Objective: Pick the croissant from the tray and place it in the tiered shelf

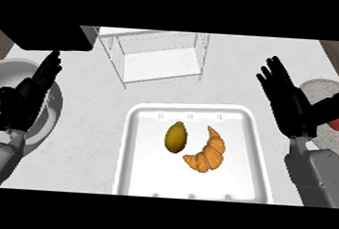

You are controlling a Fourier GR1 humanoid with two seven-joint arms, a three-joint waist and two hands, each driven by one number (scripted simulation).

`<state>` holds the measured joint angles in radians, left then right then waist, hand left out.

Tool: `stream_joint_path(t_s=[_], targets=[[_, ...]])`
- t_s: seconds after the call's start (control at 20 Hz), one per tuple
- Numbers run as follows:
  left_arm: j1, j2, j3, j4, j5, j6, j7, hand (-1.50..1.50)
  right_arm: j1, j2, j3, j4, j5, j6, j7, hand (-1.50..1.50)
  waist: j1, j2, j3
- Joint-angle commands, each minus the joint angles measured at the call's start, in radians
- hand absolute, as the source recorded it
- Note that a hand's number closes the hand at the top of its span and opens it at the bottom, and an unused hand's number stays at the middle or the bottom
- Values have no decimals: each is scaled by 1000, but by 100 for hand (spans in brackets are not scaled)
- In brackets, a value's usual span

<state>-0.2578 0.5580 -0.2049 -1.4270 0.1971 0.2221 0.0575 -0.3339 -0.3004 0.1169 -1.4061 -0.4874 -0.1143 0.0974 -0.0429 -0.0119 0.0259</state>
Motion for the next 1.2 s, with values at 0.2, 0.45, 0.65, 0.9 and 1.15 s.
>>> stream_joint_path(t_s=[0.2, 0.45, 0.65, 0.9, 1.15], targets=[[57, -96, 60, -107, 25, 125, 9, 0, -18, 78, 115, -59, 316, -346, -33, 150, 60, 3, -28], [125, -99, 99, -180, 105, 98, 63, 0, 148, 219, 53, -102, 347, -599, -123, -150, 46, 4, -26], [154, -144, 69, -263, 30, 161, 100, 0, 278, 136, 143, -332, 378, -485, -98, -150, 39, 7, -26], [191, -164, 51, -239, 27, 152, 56, 0, 277, -96, 289, -417, 535, -388, 185, -150, 44, 0, -30], [168, -174, 49, -222, 14, 158, 52, 0, 157, -229, 380, -493, 662, -284, 555, -150, 49, 3, -34]])
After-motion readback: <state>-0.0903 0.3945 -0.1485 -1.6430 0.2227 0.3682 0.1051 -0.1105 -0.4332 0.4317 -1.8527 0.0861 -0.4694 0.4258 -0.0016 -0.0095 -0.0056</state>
